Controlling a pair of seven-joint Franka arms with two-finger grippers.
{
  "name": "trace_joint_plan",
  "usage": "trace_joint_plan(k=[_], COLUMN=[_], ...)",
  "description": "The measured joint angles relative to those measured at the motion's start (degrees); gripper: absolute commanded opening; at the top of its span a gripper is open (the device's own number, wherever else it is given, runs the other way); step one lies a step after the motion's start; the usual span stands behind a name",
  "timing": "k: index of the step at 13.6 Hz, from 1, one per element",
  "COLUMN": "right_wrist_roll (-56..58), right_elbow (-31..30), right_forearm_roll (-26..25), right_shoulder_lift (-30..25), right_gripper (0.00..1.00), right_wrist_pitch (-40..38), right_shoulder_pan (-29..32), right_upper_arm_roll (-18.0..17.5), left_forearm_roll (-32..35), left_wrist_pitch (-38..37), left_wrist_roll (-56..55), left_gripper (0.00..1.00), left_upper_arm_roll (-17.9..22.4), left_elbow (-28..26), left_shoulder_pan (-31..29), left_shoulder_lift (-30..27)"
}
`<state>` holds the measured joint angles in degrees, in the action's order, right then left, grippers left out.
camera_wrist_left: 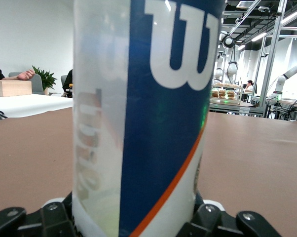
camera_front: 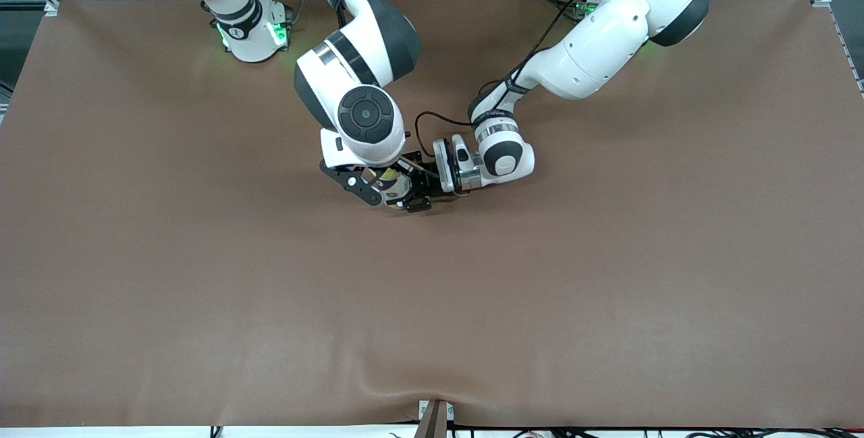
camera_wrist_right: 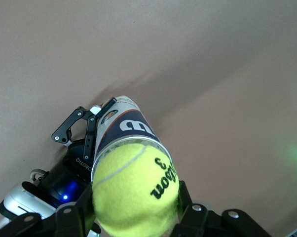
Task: Insert tennis ball vertically with right arm
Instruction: 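Open the right gripper and withdraw it from the can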
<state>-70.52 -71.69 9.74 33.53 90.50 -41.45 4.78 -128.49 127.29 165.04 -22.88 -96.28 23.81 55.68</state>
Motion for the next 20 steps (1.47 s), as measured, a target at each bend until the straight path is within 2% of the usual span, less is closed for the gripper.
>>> trace_joint_plan(k=[1, 9, 13, 14, 16, 20], right_wrist_roll=[-0.01, -0.06, -0.06, 0.12, 4.34, 20.78], right_elbow=[0.0, 0.29, 0.7, 0.79, 1.27, 1.91], right_forearm_roll=[0.0, 0.01, -0.04, -0.05, -0.09, -0.5], right_shoulder_lift=[-0.02, -0.35, -0.83, -1.56, -4.16, -12.66], right_gripper=[1.0, 1.0, 1.0, 1.0, 1.0, 1.0], right_wrist_pitch=[0.0, -0.01, -1.46, -2.89, -5.69, -13.67], right_shoulder_pan=[-0.01, -0.02, 0.59, 1.67, 5.29, 14.98], right_upper_arm_roll=[-0.01, 0.0, 0.7, 0.97, 1.32, 1.71], left_forearm_roll=[0.0, 0.0, 0.0, 0.0, 0.0, 0.0], left_wrist_pitch=[0.0, 0.02, 0.04, 0.4, 0.85, 0.87], left_wrist_roll=[0.0, 0.0, 0.0, -0.01, -0.07, -0.2], left_gripper=[0.8, 0.81, 0.9, 0.94, 0.96, 1.0], left_upper_arm_roll=[0.0, 0.0, 0.01, 0.03, 0.11, 0.25], left_elbow=[0.0, -0.1, -0.15, -0.3, -0.9, -1.49], left_shoulder_pan=[0.0, 0.0, 0.0, 0.01, -0.01, -0.18], left_shoulder_lift=[0.0, 0.0, 0.01, 0.03, 0.09, 0.09])
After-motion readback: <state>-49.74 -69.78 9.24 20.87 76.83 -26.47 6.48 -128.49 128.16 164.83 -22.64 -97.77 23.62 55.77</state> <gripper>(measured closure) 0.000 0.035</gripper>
